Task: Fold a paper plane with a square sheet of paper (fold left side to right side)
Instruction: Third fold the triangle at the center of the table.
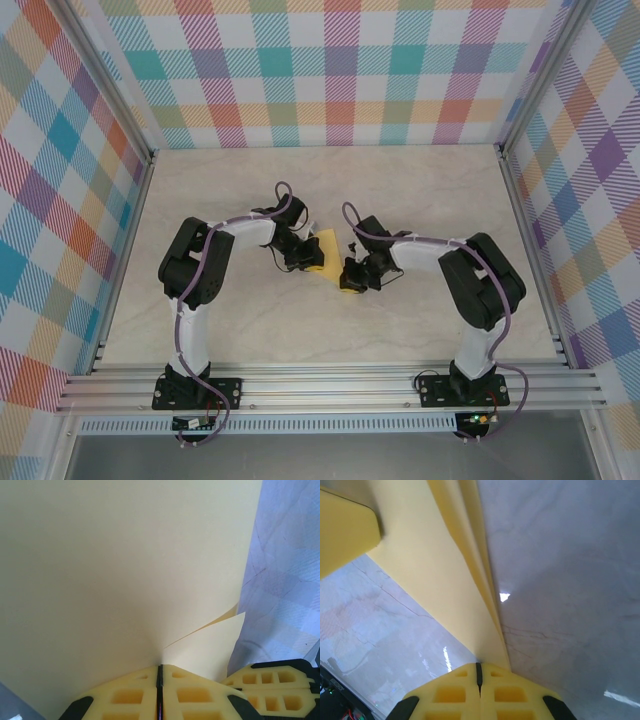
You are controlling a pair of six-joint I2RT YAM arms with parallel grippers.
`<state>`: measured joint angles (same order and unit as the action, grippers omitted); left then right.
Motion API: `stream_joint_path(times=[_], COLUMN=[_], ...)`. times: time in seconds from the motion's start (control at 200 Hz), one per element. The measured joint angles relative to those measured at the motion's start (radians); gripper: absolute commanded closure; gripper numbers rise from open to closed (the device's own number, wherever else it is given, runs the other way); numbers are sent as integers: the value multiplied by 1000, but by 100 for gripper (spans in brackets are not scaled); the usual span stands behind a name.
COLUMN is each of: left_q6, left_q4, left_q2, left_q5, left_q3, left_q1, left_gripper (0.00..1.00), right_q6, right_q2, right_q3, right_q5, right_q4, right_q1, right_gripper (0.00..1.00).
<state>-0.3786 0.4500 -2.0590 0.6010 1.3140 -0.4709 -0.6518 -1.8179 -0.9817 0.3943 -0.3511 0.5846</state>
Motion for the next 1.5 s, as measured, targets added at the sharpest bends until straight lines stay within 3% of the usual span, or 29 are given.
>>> stream_joint_path(times=[0.32, 0.545, 0.755, 0.94, 1.295, 1.5], left_q6=[2, -13, -26, -71, -146, -156], left_q4=[19, 32, 43, -8, -91, -94], left_q2=[-6, 7, 152, 271, 190, 134], left_q5=[5, -8, -19, -26, -16, -16], left_q3=[21, 77, 64, -66, -151, -118], left_q1=[-1, 1, 14, 43, 44, 44], left_gripper=[82, 63, 52, 50, 50, 63], right_q6=[24, 136, 247, 328, 355, 362], right_q2=[63, 150, 142, 26, -70, -62], right_q3=[54, 40, -43, -154, -199, -191], right_q5=[-11, -72, -72, -75, -104, -119], right_q4=[-37, -122, -97, -78, -65, -52], right_q1=[-23, -30, -36, -36, -55, -55], right_gripper=[100, 82, 62, 62, 62, 57])
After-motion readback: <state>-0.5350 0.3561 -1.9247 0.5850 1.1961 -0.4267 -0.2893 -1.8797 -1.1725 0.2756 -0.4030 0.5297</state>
